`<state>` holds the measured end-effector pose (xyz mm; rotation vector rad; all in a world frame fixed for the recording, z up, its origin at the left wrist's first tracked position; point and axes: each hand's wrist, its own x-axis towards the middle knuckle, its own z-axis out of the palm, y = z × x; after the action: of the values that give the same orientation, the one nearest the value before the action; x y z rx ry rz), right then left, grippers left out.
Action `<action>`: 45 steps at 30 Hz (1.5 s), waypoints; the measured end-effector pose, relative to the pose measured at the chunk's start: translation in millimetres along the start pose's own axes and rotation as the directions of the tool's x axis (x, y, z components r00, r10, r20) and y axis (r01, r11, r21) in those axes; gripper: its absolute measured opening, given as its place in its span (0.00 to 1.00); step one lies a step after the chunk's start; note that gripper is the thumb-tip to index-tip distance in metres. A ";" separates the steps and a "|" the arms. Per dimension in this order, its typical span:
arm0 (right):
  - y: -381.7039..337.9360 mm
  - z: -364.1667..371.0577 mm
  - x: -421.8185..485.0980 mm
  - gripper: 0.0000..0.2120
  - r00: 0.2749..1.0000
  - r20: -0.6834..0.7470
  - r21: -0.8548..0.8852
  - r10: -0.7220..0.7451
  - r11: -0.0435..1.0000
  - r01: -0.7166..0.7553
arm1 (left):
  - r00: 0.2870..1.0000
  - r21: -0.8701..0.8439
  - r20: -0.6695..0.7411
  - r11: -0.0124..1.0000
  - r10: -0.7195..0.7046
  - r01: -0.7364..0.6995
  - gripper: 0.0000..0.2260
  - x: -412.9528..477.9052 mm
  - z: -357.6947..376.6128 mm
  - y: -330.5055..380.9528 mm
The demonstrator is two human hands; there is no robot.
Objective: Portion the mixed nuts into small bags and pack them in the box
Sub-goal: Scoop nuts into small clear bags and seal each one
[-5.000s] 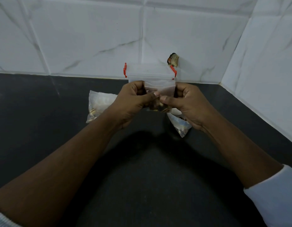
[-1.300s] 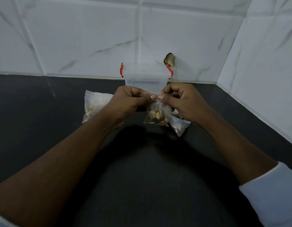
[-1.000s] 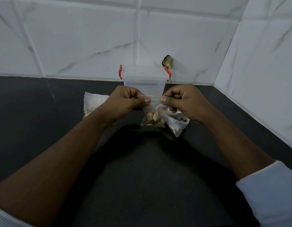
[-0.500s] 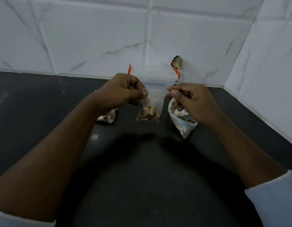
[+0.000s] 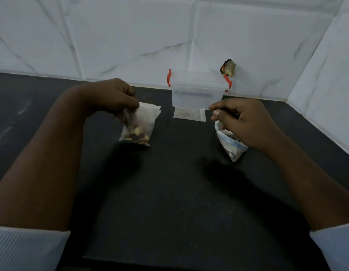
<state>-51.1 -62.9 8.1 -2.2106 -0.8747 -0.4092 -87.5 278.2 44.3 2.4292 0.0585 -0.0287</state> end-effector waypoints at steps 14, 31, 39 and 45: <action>-0.4 2.4 1.6 0.11 0.997 0.072 -0.030 0.001 1.000 0.001 | 0.920 0.340 -0.259 0.920 0.293 -0.198 0.09 7.5 39.2 29.3; 0.5 2.3 2.5 0.10 0.996 0.087 -0.039 0.012 0.999 -0.009 | 0.970 0.685 -0.061 0.716 0.236 -0.131 0.34 40.0 145.2 62.7; 0.4 0.9 1.5 0.10 0.999 0.044 -0.039 0.023 0.999 -0.021 | 0.946 0.703 -0.059 0.686 0.318 -0.187 0.18 33.2 135.3 69.1; 6.6 2.6 3.6 0.33 0.995 0.045 -0.044 0.088 0.995 -0.086 | 0.874 0.274 -0.263 0.900 0.409 -0.339 0.10 16.0 114.3 73.8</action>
<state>-43.9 -62.7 4.8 -2.2961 -0.7980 -0.3387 -68.4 148.2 5.3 2.6013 -0.2930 0.5606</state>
